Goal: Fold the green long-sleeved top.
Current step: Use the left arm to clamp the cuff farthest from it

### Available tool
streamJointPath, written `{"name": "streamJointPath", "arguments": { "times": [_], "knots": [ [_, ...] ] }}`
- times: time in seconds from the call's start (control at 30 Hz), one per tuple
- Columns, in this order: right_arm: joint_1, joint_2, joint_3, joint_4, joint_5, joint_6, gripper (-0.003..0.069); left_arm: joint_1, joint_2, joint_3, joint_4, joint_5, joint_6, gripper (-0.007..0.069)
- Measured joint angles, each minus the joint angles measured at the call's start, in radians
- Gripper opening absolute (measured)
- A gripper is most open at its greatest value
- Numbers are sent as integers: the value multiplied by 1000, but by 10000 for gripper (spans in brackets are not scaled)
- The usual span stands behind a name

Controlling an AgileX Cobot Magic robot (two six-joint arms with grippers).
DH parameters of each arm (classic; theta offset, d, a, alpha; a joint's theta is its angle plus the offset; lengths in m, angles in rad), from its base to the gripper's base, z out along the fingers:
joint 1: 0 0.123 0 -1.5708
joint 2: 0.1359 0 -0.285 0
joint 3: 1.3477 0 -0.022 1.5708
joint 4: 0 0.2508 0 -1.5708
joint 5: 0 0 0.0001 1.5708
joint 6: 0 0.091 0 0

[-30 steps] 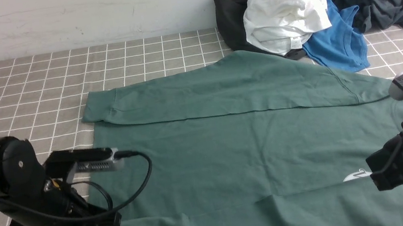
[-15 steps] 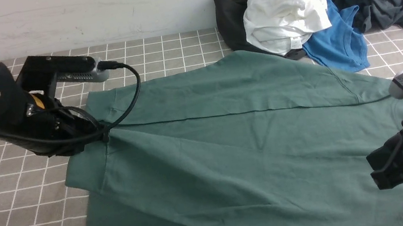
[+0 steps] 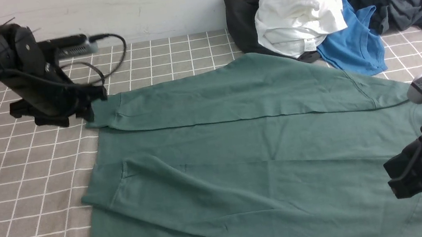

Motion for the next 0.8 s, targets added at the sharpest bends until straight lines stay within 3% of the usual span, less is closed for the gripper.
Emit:
{"name": "streamJointPath", "arguments": {
  "times": [0.1,0.2,0.4,0.53,0.7,0.8],
  "knots": [
    [0,0,0,1,0,0,-10,21,80,-85,-67,1,-1,395],
    [0,0,0,11,0,0,-10,26,188,-190,-127,0,33,356],
    [0,0,0,24,0,0,-10,26,279,-264,-131,13,59,123],
    [0,0,0,24,0,0,-10,24,276,-282,-120,58,92,20],
    [0,0,0,24,0,0,-10,18,234,-339,-106,163,142,-7],
    [0,0,0,24,0,0,-10,18,219,-368,-104,221,174,16]
  ]
}}
